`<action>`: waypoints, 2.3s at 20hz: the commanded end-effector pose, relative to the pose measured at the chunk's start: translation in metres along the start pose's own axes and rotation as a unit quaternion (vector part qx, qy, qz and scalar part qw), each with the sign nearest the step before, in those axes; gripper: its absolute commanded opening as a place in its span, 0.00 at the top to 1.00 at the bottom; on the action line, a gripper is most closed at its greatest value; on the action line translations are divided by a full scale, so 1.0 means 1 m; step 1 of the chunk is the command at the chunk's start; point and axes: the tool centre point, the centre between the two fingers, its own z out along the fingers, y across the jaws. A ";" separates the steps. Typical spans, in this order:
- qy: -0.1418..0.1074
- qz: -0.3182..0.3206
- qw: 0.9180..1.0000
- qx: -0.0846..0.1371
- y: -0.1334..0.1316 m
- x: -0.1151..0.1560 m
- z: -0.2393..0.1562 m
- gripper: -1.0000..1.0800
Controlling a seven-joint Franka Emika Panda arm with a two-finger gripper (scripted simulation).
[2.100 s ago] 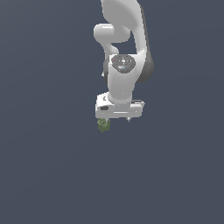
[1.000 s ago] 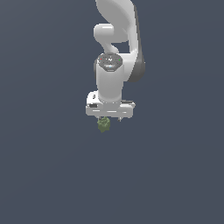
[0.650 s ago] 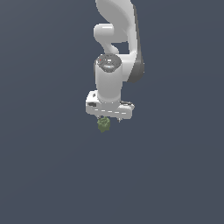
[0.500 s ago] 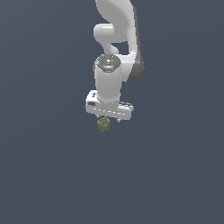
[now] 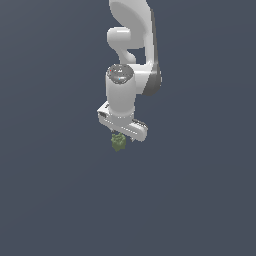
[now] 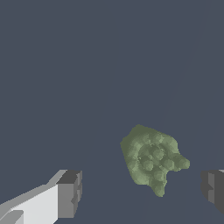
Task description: Pick up the object and move it to a goal position.
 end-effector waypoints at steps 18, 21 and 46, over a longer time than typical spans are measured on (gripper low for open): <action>0.000 0.284 0.959 0.008 0.024 -0.009 0.018 0.04; 0.000 0.314 0.949 0.009 0.027 -0.010 0.020 0.04; 0.001 0.367 0.930 0.010 0.032 -0.012 0.063 0.04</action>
